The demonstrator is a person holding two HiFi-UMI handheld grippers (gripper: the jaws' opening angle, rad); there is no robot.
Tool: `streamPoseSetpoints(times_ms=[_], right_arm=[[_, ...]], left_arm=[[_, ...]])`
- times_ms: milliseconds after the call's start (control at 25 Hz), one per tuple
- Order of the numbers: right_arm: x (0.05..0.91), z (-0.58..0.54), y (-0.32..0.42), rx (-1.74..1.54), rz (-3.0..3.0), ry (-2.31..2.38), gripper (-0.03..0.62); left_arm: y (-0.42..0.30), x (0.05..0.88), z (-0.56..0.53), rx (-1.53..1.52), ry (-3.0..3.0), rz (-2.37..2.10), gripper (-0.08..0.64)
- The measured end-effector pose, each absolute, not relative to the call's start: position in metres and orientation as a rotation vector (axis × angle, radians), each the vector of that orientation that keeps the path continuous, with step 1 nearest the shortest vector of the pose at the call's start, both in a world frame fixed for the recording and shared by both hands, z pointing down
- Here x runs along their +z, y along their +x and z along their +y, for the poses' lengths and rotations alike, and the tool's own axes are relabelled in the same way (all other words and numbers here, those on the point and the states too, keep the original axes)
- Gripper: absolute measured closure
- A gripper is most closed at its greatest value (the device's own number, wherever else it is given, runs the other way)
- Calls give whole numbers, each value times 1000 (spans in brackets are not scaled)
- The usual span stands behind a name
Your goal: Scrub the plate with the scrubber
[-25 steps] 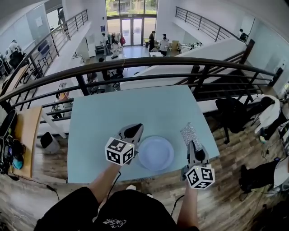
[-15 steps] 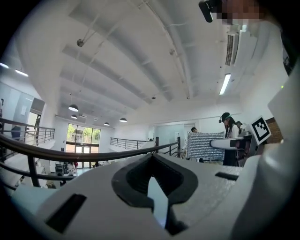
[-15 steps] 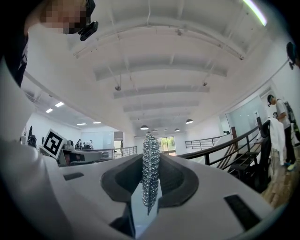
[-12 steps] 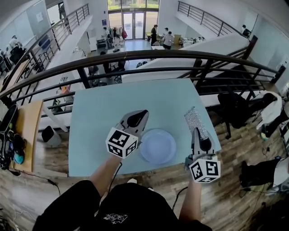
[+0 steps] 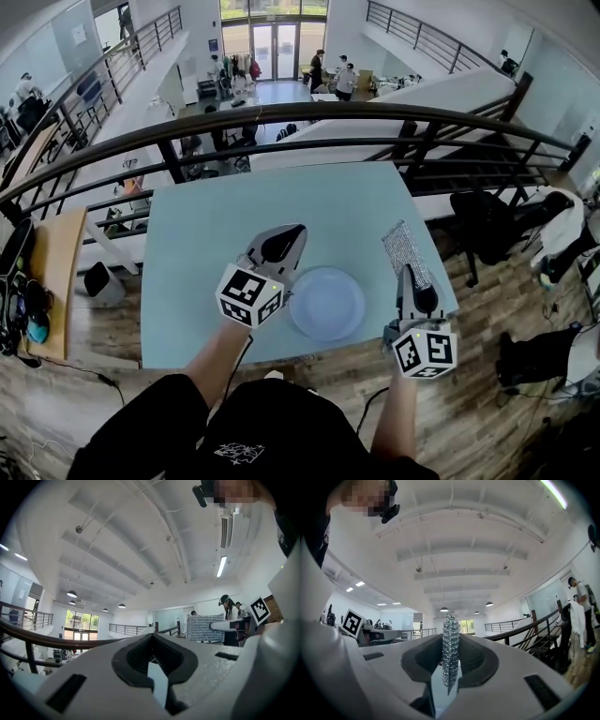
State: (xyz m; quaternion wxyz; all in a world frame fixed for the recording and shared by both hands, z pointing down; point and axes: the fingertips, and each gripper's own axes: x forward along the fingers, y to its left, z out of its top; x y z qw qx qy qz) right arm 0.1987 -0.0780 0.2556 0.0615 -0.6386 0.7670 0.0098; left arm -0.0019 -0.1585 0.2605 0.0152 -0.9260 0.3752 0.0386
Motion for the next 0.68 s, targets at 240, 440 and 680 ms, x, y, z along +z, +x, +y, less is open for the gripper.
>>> streamPoseSetpoints(times_ms=[240,440,680], right_arm=[[257,-79,205,24,2313,-1951,509],[258,-80,202,26,2318,-1952,509],[261,-82,197,15,2316,-1960,509]], left_arm=[[2,268,-161,105,-2907,1162,552],[-1,271,-162,99,-2906,1170,552],[-8,277,-166,86,-2920,1174,552]])
